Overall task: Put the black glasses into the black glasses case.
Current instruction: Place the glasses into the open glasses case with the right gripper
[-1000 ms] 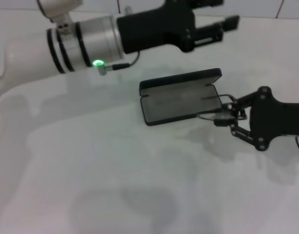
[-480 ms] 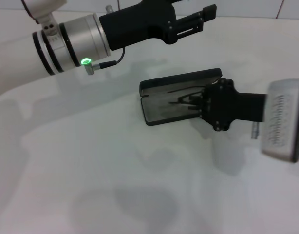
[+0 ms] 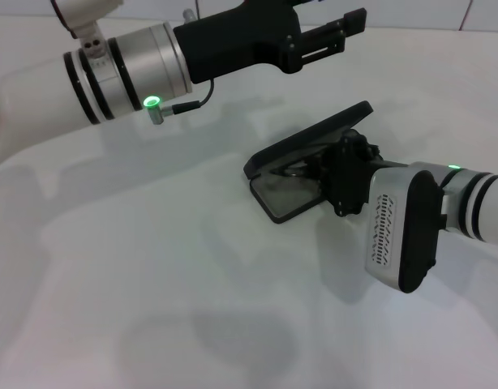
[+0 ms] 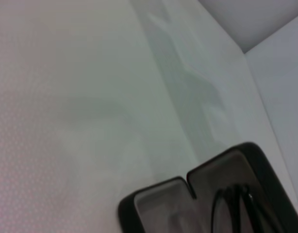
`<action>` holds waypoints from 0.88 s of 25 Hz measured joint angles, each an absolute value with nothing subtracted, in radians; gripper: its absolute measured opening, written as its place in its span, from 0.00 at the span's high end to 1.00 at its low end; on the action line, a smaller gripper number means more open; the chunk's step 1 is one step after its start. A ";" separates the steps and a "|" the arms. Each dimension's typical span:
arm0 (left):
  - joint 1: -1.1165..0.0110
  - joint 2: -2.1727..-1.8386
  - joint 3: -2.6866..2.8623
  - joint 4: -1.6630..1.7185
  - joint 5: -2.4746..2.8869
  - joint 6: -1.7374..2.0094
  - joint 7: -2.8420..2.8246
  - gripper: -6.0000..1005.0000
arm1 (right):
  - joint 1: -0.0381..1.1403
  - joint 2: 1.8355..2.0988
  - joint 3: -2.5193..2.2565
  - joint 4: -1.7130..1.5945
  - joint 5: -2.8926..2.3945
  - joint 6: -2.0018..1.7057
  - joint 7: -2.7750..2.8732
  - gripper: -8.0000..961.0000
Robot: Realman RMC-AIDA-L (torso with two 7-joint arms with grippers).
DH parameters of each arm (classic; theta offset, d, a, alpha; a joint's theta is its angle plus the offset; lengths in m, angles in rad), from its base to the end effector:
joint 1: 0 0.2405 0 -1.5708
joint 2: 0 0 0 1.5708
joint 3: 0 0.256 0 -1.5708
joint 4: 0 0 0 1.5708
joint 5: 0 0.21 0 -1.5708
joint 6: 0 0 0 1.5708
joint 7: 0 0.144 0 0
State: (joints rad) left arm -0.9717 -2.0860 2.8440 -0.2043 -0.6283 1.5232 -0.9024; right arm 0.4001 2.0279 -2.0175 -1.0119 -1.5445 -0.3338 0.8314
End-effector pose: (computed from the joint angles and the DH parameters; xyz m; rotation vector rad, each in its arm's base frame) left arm -0.1460 0.3936 -0.0385 -2.5380 -0.2172 -1.1713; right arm 0.1981 0.3496 -0.1052 -2.3986 -0.6840 -0.1201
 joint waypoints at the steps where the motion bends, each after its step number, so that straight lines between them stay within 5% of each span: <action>1: -0.971 -2.086 2.844 -0.204 -0.628 1.523 -0.902 0.36 | 0.400 2.028 -2.018 -1.014 -1.542 -0.334 0.831 0.87; 12: -0.963 -2.086 2.844 -0.202 -0.626 1.523 -0.907 0.36 | 0.394 2.027 -2.073 -1.028 -1.550 -0.269 0.825 0.87; 22: -0.951 -2.085 2.844 -0.203 -0.618 1.527 -0.919 0.36 | 0.331 2.012 -2.039 -1.109 -1.557 -0.349 0.827 0.75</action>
